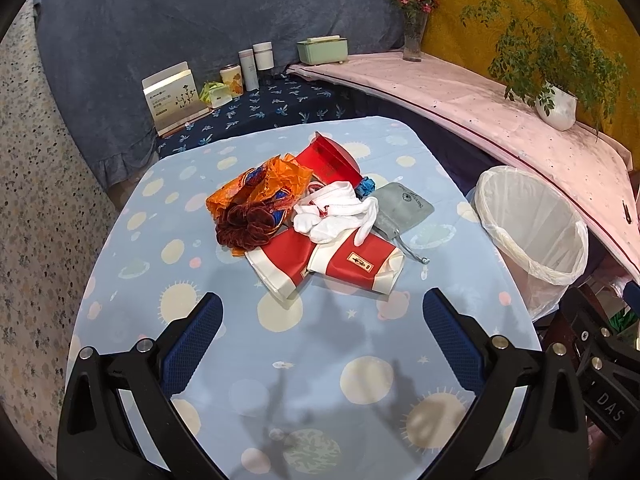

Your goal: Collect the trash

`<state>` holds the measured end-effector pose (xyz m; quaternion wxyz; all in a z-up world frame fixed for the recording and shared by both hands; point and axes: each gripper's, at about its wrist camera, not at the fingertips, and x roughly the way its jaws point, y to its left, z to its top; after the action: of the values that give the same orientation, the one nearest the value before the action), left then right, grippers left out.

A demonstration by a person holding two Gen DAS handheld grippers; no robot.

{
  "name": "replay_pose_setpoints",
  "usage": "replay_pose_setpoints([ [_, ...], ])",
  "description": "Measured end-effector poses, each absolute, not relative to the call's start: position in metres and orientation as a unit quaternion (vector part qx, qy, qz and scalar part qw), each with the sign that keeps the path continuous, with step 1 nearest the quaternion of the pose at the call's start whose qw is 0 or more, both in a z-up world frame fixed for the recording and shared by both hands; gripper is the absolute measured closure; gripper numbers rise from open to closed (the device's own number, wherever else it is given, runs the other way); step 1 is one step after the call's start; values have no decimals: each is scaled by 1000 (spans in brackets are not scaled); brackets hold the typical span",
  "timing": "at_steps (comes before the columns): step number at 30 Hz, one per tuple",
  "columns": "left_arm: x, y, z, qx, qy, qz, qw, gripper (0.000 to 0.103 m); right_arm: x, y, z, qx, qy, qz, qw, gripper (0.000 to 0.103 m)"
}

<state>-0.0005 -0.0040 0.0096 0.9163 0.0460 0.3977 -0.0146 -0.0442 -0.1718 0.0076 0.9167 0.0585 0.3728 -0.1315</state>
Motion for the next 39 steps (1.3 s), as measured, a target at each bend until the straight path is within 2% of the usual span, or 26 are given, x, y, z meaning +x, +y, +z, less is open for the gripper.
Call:
replay_pose_setpoints([
  [39,-5,-12,3,56,395,-15,917,7,-45,-174,5,66,373,-132,916,7],
])
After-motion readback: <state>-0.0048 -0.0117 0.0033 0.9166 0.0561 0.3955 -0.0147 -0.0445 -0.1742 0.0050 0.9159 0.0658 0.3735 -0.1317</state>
